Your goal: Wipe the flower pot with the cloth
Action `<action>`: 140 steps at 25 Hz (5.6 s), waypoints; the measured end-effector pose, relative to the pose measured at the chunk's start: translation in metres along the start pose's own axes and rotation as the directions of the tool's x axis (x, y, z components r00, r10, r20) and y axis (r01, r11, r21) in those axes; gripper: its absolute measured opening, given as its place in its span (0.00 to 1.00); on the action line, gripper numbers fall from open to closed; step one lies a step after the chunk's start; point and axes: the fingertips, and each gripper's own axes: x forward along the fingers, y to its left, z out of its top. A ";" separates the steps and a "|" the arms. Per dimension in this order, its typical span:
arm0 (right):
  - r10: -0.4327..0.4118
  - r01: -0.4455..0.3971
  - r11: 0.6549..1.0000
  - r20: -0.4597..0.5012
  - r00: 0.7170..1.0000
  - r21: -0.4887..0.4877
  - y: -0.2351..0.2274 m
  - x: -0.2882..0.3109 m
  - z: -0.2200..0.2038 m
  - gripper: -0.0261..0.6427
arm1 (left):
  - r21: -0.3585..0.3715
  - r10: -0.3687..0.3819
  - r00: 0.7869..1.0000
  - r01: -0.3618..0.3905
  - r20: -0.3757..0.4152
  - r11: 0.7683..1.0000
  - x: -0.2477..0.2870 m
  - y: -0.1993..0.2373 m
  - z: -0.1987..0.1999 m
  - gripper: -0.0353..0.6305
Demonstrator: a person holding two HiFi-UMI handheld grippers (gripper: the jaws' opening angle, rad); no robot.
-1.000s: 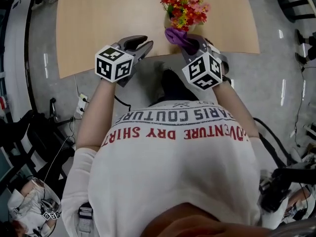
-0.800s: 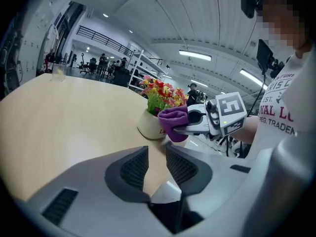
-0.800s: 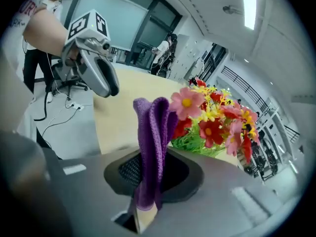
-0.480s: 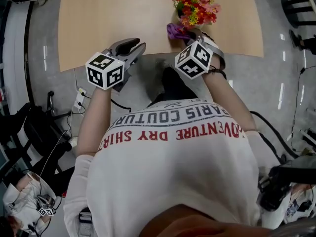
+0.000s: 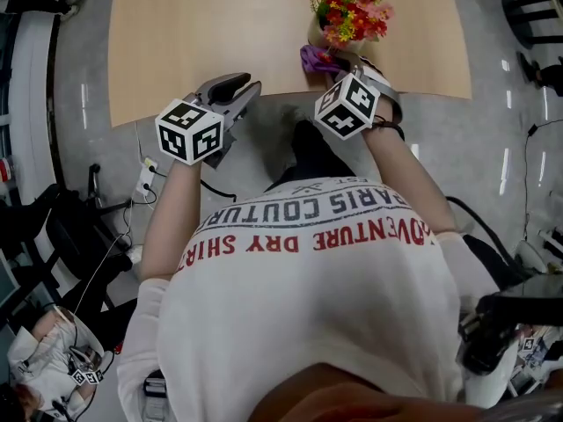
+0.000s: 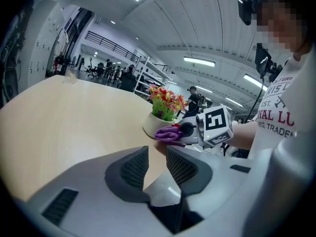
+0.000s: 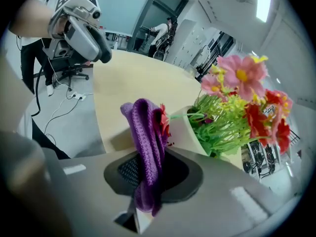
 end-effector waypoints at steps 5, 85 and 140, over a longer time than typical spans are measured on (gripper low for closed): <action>-0.043 0.042 0.999 0.070 0.997 0.025 -0.012 -0.021 -0.010 0.12 | 0.024 -0.026 1.000 0.026 -0.013 0.999 0.020 -0.011 0.004 0.20; 0.242 -0.585 0.307 0.533 0.811 0.750 -0.117 -0.009 -0.078 0.12 | 0.223 0.076 0.997 -0.067 -0.031 0.972 0.142 -0.041 0.069 0.20; 0.625 -0.842 0.330 0.569 0.534 0.427 -0.159 0.035 -0.005 0.12 | -0.100 0.245 0.962 -0.233 0.122 0.967 0.166 -0.055 0.048 0.46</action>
